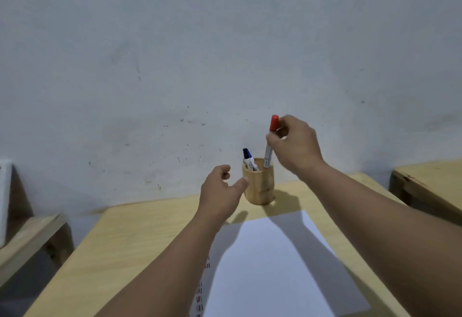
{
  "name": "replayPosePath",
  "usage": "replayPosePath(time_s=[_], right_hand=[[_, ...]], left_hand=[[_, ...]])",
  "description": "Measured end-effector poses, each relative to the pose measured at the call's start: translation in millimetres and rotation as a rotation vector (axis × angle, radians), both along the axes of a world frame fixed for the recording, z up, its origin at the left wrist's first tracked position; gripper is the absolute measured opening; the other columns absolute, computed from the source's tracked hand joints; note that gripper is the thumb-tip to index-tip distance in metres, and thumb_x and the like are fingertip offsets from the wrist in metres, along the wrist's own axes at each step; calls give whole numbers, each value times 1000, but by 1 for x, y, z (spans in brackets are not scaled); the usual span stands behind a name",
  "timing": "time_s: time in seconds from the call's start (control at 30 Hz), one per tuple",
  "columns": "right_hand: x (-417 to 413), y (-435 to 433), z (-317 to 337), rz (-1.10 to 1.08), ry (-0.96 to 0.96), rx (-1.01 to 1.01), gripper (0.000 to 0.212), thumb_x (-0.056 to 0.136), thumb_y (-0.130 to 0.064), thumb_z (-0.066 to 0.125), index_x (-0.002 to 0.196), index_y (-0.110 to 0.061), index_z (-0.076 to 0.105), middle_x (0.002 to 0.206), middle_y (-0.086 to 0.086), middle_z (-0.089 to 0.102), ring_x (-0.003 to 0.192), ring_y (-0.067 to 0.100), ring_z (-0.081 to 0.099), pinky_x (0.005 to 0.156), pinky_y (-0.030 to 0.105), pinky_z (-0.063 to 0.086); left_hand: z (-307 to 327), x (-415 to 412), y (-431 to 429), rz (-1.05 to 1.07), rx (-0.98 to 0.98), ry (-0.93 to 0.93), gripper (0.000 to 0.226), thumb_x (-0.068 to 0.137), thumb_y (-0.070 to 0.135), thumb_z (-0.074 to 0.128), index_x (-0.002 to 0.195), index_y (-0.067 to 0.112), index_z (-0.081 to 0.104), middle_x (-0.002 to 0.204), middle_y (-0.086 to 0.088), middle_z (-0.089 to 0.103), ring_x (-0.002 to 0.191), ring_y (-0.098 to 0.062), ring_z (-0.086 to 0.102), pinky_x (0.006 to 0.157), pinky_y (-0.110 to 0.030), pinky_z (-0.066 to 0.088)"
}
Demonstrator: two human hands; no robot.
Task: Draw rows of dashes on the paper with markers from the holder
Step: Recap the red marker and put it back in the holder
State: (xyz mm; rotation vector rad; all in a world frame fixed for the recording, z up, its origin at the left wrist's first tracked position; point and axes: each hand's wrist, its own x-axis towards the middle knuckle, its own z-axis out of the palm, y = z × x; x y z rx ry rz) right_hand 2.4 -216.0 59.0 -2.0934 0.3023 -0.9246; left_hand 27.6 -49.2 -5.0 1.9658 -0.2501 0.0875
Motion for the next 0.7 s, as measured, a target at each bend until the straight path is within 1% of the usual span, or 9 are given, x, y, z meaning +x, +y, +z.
replayPosePath(time_s=[0.13,0.23,0.27,0.3,0.37,0.43,0.5,0.57,0.7], right_hand=[[39,-19,4,34,16,77,17,85,-26,66,100,-18,70,88,1,69,81,24,65,72,37,54],[60,-24,-4,43,35,59,20,87,-27,67,103,-16,70,91,1,67,79,21,62,67,31,46],[66,-25,-7,50,48,57,20,87,-27,67,104,-17,70,92,1,67,80,20,62,68,31,47],[70,-26,-12,60,68,55,20,87,-28,67,104,-17,70,92,0,67,82,20,63,69,32,50],[79,-27,-22,72,137,35,22,86,-28,68,104,-17,71,92,0,69,84,20,65,74,36,56],[84,-28,-33,72,205,6,18,84,-27,68,99,-18,72,93,1,71,84,21,67,77,38,58],[88,-30,-44,66,261,-18,9,84,-27,69,86,-18,69,87,2,70,81,22,67,72,37,57],[88,-32,-54,57,329,-31,15,84,-29,70,77,-16,65,80,2,67,78,23,65,64,31,50],[86,-33,-66,47,423,-11,25,79,-35,78,74,-15,63,82,5,68,75,22,63,60,29,45]], left_hand=[[-17,33,-27,-16,122,55,86,74,39,77,146,22,32,143,0,44,128,-19,46,103,-41,44],[-28,49,-45,-58,93,110,100,66,36,85,147,24,28,144,3,42,129,-19,45,91,-30,49],[-32,54,-50,-62,94,113,101,62,38,86,145,25,30,141,6,44,125,-18,47,86,-25,49],[-35,58,-54,-58,105,107,99,56,42,87,139,28,35,136,8,49,119,-17,52,85,-27,49],[-41,65,-61,-44,113,103,90,44,48,83,122,36,42,120,12,58,105,-14,60,88,-40,53],[-46,70,-66,-47,93,125,85,37,50,80,113,40,43,109,16,62,97,-13,63,85,-44,55],[-48,72,-69,-61,76,136,82,37,49,80,111,41,44,105,17,64,95,-12,65,84,-44,55],[-49,71,-70,-82,73,133,80,38,48,81,110,40,46,103,17,66,94,-12,65,84,-44,56],[-49,71,-66,-118,53,118,81,41,46,83,114,39,49,105,16,67,94,-10,66,85,-43,56]])
